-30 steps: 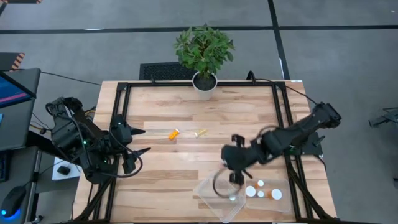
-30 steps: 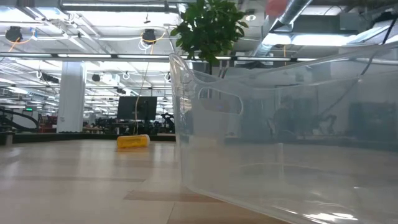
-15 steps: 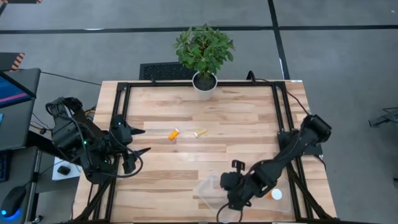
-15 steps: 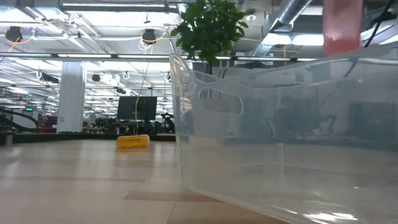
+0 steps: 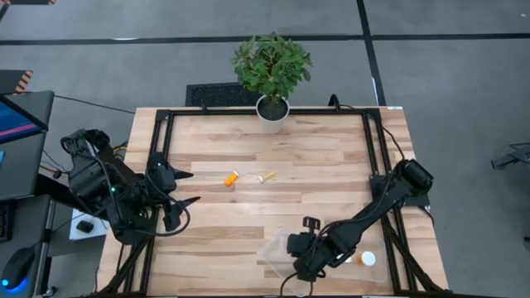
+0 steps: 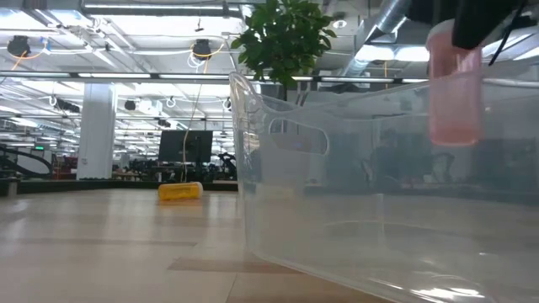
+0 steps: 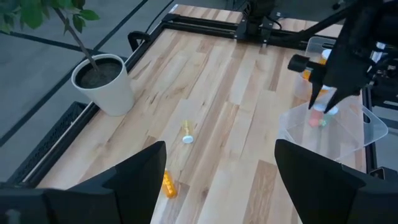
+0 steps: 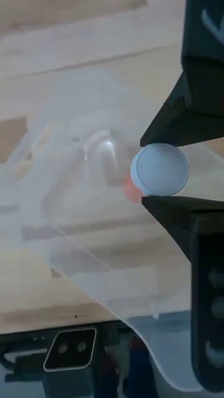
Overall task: Pick and place medicine bottles into bin by pill shape (circle, oval)
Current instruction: Put the red bottle into the left transparent bin, then put the yellow pill bottle into the left transparent bin
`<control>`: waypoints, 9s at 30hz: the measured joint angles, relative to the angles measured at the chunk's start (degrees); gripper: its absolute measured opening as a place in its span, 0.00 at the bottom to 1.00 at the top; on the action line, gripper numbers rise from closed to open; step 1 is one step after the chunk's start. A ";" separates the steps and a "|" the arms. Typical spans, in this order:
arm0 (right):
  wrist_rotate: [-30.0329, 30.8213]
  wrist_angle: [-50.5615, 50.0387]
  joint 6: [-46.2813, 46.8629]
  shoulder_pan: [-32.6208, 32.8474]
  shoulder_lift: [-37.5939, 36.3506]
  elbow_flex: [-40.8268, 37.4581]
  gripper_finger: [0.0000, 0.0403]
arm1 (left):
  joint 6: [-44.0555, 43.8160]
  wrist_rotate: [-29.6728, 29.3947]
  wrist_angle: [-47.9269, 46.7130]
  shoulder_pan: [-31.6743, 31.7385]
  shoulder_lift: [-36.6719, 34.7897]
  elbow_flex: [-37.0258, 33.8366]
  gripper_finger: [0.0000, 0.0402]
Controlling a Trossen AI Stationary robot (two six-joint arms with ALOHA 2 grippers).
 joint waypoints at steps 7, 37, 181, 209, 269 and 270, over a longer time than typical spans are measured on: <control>-1.92 0.87 0.00 0.20 2.93 -0.05 0.31 | 0.00 0.67 0.01 -0.02 0.00 0.00 0.73; 0.92 -1.09 -0.06 0.93 5.37 0.04 0.31 | -1.18 1.20 0.00 -0.02 0.00 0.00 0.73; -13.06 10.65 -55.00 -36.86 8.00 4.30 0.53 | 34.63 30.62 33.65 37.12 -5.79 -12.38 0.73; -13.19 10.48 -54.67 -35.55 8.02 4.30 0.54 | 12.99 29.80 84.63 36.71 -25.25 -66.35 0.73; -12.98 3.43 -49.38 -37.10 8.09 8.59 0.54 | 10.81 50.67 67.33 37.19 -39.08 -58.63 0.73; -12.96 3.04 -48.51 -37.62 8.09 8.59 0.54 | 10.76 50.16 67.55 36.69 -41.07 -58.15 0.73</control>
